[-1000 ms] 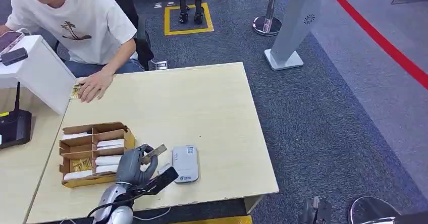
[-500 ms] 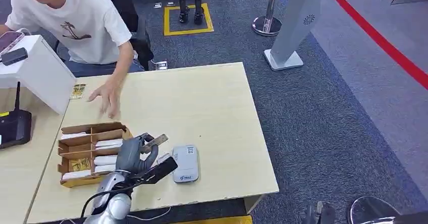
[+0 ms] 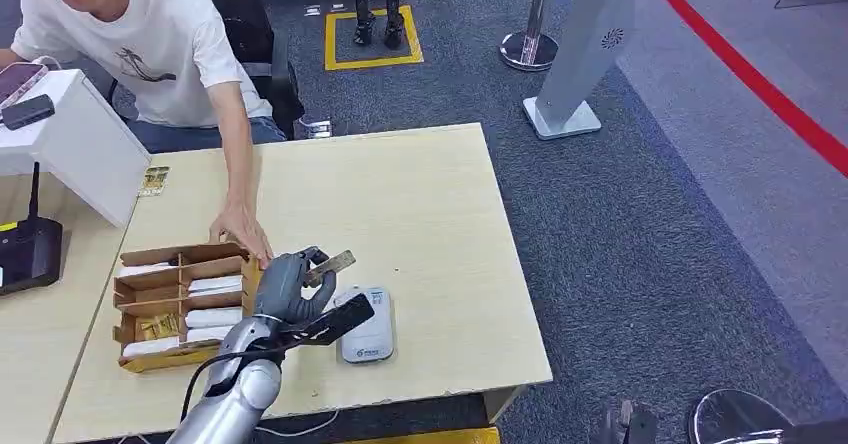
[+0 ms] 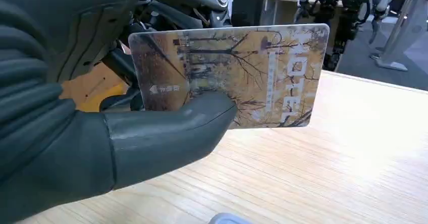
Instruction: Pass the card to the sensor for recognition and then transmit it.
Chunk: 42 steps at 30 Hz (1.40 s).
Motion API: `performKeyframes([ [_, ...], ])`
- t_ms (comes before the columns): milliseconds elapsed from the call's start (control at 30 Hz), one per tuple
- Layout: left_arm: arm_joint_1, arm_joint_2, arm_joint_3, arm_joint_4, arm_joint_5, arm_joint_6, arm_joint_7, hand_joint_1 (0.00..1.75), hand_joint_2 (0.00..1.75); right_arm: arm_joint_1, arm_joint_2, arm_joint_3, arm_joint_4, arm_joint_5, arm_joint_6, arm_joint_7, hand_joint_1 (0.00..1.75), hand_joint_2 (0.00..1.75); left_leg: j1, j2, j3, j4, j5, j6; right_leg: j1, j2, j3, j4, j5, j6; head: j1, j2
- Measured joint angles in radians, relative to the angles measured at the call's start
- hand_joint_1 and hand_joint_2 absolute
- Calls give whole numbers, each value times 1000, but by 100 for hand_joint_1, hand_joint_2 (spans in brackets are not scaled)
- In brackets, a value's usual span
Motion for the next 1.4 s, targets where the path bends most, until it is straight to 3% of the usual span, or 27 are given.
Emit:
performKeyframes([
  [933, -10, 39, -24, 27, 12, -17, 16, 175, 175, -5, 0, 0, 18, 0, -9, 1, 0, 0, 0, 0, 0, 0, 0, 0, 0, 0, 0, 0, 0, 0, 0, 0],
  [1200, -102, -1, -81, 86, -8, -40, 11, 175, 175, -17, 3, 0, 26, 14, -10, 2, 0, 0, -1, 0, 0, 0, 0, 0, 0, 0, 0, 0, 0, 0, 0, 0],
  [1400, -118, -42, -129, 143, -13, -46, -2, 175, 175, -21, 6, 0, 35, 6, -10, 5, 0, 0, -1, 0, 0, 0, 0, 0, -1, 0, 0, 0, 0, 0, 0, 0],
])
